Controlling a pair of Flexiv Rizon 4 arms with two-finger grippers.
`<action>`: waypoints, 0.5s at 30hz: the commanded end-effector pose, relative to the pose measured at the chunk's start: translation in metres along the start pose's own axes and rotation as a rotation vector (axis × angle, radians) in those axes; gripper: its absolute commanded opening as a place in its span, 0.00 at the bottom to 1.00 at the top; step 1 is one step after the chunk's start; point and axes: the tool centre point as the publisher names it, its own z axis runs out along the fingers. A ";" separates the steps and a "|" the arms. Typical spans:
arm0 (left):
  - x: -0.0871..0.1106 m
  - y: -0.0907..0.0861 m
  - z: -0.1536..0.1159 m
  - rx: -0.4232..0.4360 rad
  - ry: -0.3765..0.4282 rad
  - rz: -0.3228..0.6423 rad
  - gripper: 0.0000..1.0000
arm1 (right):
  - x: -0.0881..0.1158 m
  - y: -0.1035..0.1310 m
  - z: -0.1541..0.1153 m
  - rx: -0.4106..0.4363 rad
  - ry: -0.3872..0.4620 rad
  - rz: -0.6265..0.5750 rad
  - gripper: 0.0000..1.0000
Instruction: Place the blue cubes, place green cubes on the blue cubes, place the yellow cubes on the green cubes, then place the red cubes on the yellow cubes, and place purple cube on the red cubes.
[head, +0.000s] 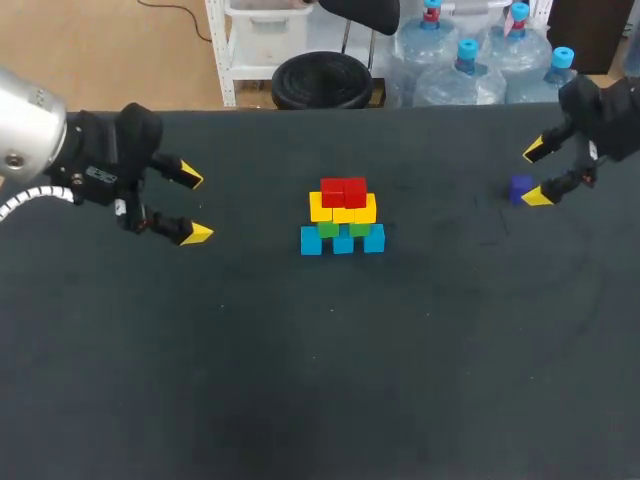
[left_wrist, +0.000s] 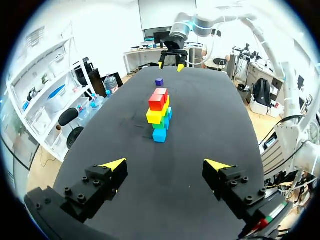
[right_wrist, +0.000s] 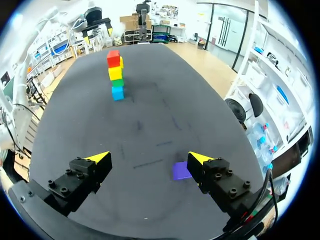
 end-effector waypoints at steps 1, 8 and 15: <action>0.002 0.000 0.000 -0.001 -0.008 0.003 1.00 | 0.006 -0.024 0.008 -0.052 -0.012 -0.010 1.00; 0.002 0.000 0.000 -0.001 -0.008 0.003 1.00 | 0.013 -0.043 0.008 -0.053 -0.024 -0.059 1.00; 0.002 0.000 0.000 -0.001 -0.008 0.003 1.00 | 0.022 -0.058 0.012 -0.025 -0.002 -0.046 1.00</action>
